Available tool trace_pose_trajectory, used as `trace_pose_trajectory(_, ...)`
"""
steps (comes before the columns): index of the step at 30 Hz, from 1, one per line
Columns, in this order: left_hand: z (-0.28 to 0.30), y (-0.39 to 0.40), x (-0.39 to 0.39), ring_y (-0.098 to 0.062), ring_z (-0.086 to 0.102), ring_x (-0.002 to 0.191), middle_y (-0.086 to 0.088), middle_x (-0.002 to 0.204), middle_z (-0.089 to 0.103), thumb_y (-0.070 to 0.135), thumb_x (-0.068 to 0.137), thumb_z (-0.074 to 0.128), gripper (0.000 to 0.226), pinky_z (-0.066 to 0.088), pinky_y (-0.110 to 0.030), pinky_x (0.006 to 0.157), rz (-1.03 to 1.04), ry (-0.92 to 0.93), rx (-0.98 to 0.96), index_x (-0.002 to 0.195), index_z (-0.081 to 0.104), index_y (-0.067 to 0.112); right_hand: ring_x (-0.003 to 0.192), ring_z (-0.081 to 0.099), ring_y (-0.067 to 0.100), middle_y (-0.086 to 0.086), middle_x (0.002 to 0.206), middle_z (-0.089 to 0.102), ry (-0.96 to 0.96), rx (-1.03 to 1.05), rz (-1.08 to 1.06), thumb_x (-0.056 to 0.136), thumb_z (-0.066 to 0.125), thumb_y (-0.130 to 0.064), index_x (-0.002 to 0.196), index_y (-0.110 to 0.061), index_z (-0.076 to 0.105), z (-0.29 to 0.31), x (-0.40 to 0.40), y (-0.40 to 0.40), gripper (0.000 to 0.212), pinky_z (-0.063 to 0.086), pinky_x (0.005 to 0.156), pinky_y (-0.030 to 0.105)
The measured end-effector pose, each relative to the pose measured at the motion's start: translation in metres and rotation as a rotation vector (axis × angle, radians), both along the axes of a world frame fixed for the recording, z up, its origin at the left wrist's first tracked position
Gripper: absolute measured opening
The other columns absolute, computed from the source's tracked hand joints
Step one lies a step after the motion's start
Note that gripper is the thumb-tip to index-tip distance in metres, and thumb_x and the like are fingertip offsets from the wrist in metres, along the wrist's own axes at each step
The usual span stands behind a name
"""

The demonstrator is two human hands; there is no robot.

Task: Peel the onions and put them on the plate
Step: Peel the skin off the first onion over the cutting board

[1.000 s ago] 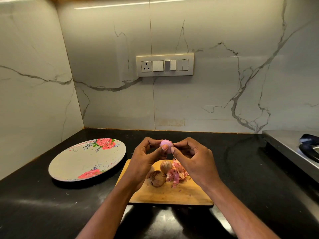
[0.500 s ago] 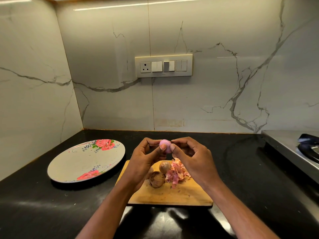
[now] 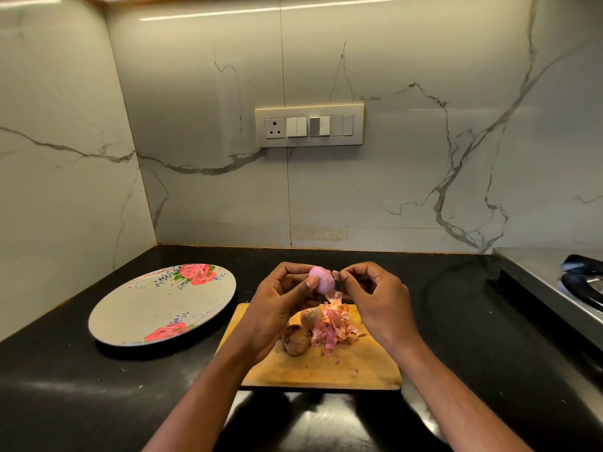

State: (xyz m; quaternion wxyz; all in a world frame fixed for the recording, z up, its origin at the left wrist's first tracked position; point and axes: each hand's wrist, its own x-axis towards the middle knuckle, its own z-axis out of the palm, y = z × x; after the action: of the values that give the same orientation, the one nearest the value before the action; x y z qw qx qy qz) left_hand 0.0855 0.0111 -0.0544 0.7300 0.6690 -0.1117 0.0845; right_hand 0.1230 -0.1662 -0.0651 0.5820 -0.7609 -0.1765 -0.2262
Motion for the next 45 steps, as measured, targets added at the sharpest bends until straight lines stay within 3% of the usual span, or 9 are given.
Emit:
trace_pose_trajectory(3, 0.002, 0.002, -0.001, -0.020, 0.072, 0.101, -0.005, 0.110, 0.074, 0.022, 0.087, 0.062, 0.036, 0.057, -0.026, 0.081, -0.018, 0.014, -0.086, 0.122, 0.061, 0.013, 0.084, 0.069, 0.003, -0.012, 0.088, 0.072, 0.018, -0.081, -0.020, 0.094, 0.067, -0.026, 0.102, -0.022, 0.074, -0.003, 0.004, -0.004, 0.011, 0.059, 0.075, 0.023)
trace_pose_trajectory(6, 0.003, 0.005, 0.000, -0.025, 0.071, 0.107, -0.007, 0.113, 0.073, 0.015, 0.096, 0.056, 0.030, 0.058, -0.027, 0.082, -0.036, 0.030, -0.158, 0.125, 0.059, 0.014, 0.088, 0.064, -0.005, -0.016, 0.092, 0.070, -0.018, -0.224, -0.018, 0.096, 0.066, -0.025, 0.106, -0.025, 0.075, -0.003, 0.003, -0.004, 0.014, 0.049, 0.073, 0.008)
trace_pose_trajectory(9, 0.002, 0.007, 0.000, -0.027, 0.069, 0.111, -0.009, 0.118, 0.071, 0.011, 0.100, 0.051, 0.029, 0.058, -0.028, 0.085, -0.032, 0.044, -0.192, 0.128, 0.058, 0.016, 0.088, 0.063, -0.008, -0.018, 0.093, 0.069, -0.027, -0.279, 0.003, 0.091, 0.072, -0.023, 0.111, -0.028, 0.072, -0.001, 0.000, -0.002, 0.020, 0.047, 0.072, 0.004)
trace_pose_trajectory(15, 0.003, 0.007, 0.001, -0.027, 0.069, 0.111, -0.011, 0.121, 0.070, 0.009, 0.101, 0.048, 0.030, 0.058, -0.029, 0.085, -0.026, 0.067, -0.222, 0.128, 0.061, 0.013, 0.088, 0.066, -0.008, -0.016, 0.093, 0.071, -0.049, -0.136, 0.047, 0.093, 0.070, -0.023, 0.117, -0.026, 0.069, 0.008, -0.007, -0.003, 0.024, 0.054, 0.077, 0.011)
trace_pose_trajectory(20, 0.003, 0.005, 0.000, -0.024, 0.071, 0.106, -0.011, 0.120, 0.070, 0.010, 0.103, 0.046, 0.031, 0.057, -0.027, 0.081, -0.078, 0.083, -0.187, 0.129, 0.062, 0.011, 0.102, 0.065, -0.003, -0.018, 0.104, 0.072, -0.051, -0.122, 0.126, 0.090, 0.069, -0.036, 0.118, -0.032, 0.072, 0.010, -0.011, 0.001, 0.028, 0.055, 0.087, 0.019)
trace_pose_trajectory(25, 0.004, 0.005, 0.000, -0.021, 0.068, 0.112, -0.004, 0.121, 0.070, 0.020, 0.092, 0.060, 0.039, 0.056, -0.026, 0.086, -0.086, 0.041, -0.098, 0.131, 0.062, 0.017, 0.099, 0.068, 0.002, -0.019, 0.098, 0.074, -0.056, -0.058, 0.163, 0.086, 0.075, -0.031, 0.106, -0.032, 0.076, 0.009, -0.011, 0.002, 0.020, 0.056, 0.085, 0.026)
trace_pose_trajectory(32, 0.002, 0.005, 0.001, -0.021, 0.065, 0.117, -0.003, 0.127, 0.067, 0.024, 0.090, 0.062, 0.042, 0.055, -0.032, 0.094, -0.085, 0.010, 0.004, 0.131, 0.062, 0.021, 0.087, 0.067, 0.005, -0.012, 0.088, 0.071, -0.156, -0.085, 0.080, 0.087, 0.075, -0.021, 0.093, -0.024, 0.075, 0.007, -0.010, 0.005, 0.007, 0.052, 0.071, 0.013)
trace_pose_trajectory(38, 0.004, 0.005, 0.000, -0.022, 0.070, 0.107, -0.011, 0.123, 0.067, 0.011, 0.100, 0.048, 0.032, 0.058, -0.026, 0.082, -0.084, 0.052, -0.163, 0.129, 0.062, 0.013, 0.083, 0.066, 0.002, -0.012, 0.090, 0.071, -0.068, 0.069, 0.075, 0.098, 0.061, -0.023, 0.099, -0.025, 0.070, 0.010, -0.008, 0.003, 0.010, 0.052, 0.065, 0.014)
trace_pose_trajectory(45, 0.006, 0.005, -0.002, -0.024, 0.072, 0.101, -0.015, 0.121, 0.068, 0.011, 0.102, 0.045, 0.029, 0.059, -0.028, 0.081, -0.084, 0.090, -0.257, 0.127, 0.061, 0.010, 0.095, 0.067, -0.002, -0.016, 0.097, 0.073, -0.093, -0.028, 0.090, 0.093, 0.069, -0.027, 0.108, -0.028, 0.073, 0.011, -0.009, 0.000, 0.016, 0.054, 0.080, 0.014)
